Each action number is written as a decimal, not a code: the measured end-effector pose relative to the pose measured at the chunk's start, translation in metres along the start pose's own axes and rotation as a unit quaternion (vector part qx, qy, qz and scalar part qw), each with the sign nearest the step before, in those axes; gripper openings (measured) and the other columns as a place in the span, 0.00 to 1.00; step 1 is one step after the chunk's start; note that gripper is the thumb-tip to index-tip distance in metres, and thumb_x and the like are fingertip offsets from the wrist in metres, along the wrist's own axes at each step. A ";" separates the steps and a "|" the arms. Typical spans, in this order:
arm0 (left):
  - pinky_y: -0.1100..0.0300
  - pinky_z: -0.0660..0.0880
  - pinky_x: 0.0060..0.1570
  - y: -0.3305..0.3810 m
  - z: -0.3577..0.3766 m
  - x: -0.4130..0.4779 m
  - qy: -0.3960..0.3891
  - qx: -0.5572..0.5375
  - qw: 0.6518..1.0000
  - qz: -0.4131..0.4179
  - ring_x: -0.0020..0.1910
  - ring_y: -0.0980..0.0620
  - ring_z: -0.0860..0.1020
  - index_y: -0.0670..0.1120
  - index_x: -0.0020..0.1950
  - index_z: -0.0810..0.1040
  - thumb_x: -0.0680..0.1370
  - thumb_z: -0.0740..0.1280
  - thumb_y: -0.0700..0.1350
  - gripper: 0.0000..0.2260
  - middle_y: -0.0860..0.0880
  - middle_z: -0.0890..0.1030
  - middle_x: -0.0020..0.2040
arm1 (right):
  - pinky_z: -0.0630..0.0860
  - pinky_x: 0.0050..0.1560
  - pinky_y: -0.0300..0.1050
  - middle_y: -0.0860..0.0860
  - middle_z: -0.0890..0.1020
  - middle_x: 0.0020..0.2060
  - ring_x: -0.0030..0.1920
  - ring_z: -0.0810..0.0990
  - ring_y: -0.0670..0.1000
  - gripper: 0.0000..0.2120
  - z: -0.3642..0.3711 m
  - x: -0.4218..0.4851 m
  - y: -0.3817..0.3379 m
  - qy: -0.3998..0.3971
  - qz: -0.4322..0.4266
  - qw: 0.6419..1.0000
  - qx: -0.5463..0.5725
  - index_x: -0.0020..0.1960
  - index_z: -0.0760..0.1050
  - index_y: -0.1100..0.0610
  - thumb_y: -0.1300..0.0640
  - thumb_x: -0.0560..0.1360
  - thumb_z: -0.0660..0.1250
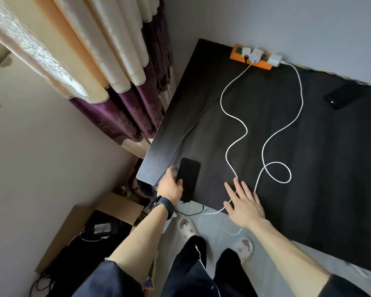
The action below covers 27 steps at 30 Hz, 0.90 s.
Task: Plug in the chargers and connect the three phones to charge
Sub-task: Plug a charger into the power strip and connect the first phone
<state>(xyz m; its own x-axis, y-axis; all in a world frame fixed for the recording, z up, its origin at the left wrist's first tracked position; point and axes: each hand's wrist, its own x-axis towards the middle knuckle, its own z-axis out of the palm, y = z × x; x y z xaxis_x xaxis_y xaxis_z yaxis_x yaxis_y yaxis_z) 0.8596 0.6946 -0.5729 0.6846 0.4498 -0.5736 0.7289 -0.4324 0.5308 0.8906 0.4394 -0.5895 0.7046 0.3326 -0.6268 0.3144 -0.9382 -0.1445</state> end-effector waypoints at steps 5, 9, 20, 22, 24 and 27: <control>0.42 0.72 0.64 0.009 0.016 -0.009 -0.011 0.120 0.992 0.044 0.69 0.40 0.66 0.51 0.81 0.51 0.74 0.72 0.53 0.42 0.42 0.66 0.69 | 0.46 0.78 0.62 0.45 0.36 0.80 0.81 0.37 0.51 0.30 0.007 -0.007 0.019 0.007 0.068 0.998 0.013 0.80 0.38 0.41 0.40 0.82 0.45; 0.43 0.72 0.65 0.010 0.029 -0.013 -0.020 0.218 0.973 0.074 0.71 0.39 0.61 0.52 0.80 0.52 0.75 0.71 0.53 0.39 0.42 0.60 0.73 | 0.46 0.78 0.61 0.45 0.35 0.80 0.80 0.37 0.50 0.31 0.003 -0.007 0.038 -0.002 0.106 0.994 0.010 0.80 0.36 0.43 0.39 0.81 0.44; 0.44 0.69 0.68 0.036 0.022 -0.004 -0.041 0.270 0.960 0.070 0.74 0.37 0.58 0.48 0.81 0.51 0.79 0.67 0.49 0.35 0.40 0.57 0.76 | 0.47 0.78 0.63 0.45 0.35 0.80 0.81 0.38 0.50 0.33 -0.029 0.003 0.083 -0.035 0.200 0.979 0.028 0.81 0.34 0.48 0.43 0.82 0.47; 0.44 0.69 0.67 0.044 0.022 -0.003 -0.039 0.286 0.954 0.077 0.74 0.38 0.59 0.48 0.80 0.54 0.78 0.66 0.50 0.34 0.41 0.57 0.77 | 0.47 0.78 0.63 0.46 0.35 0.80 0.81 0.38 0.51 0.34 -0.030 0.002 0.084 -0.028 0.198 0.979 0.030 0.81 0.34 0.49 0.43 0.82 0.48; 0.45 0.68 0.67 0.053 0.022 -0.003 -0.036 0.287 0.952 0.096 0.74 0.40 0.60 0.48 0.79 0.57 0.78 0.65 0.49 0.32 0.42 0.58 0.77 | 0.49 0.78 0.62 0.48 0.39 0.81 0.81 0.40 0.52 0.34 -0.030 0.000 0.081 -0.012 0.200 0.979 0.026 0.81 0.37 0.51 0.43 0.81 0.49; 0.44 0.69 0.67 0.069 0.018 -0.002 -0.032 0.259 0.955 0.139 0.73 0.40 0.61 0.49 0.78 0.60 0.78 0.64 0.49 0.29 0.43 0.58 0.77 | 0.52 0.77 0.60 0.51 0.51 0.82 0.81 0.46 0.54 0.34 -0.033 -0.003 0.071 0.043 0.201 0.978 0.017 0.81 0.51 0.53 0.42 0.79 0.54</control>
<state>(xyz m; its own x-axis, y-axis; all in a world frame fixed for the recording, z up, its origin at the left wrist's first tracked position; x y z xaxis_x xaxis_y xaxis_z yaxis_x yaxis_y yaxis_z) 0.9082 0.6499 -0.5463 0.8363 0.2199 -0.5022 0.4057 -0.8644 0.2970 0.9319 0.3748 -0.5725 0.8185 -0.0589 -0.5714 -0.0201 -0.9971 0.0741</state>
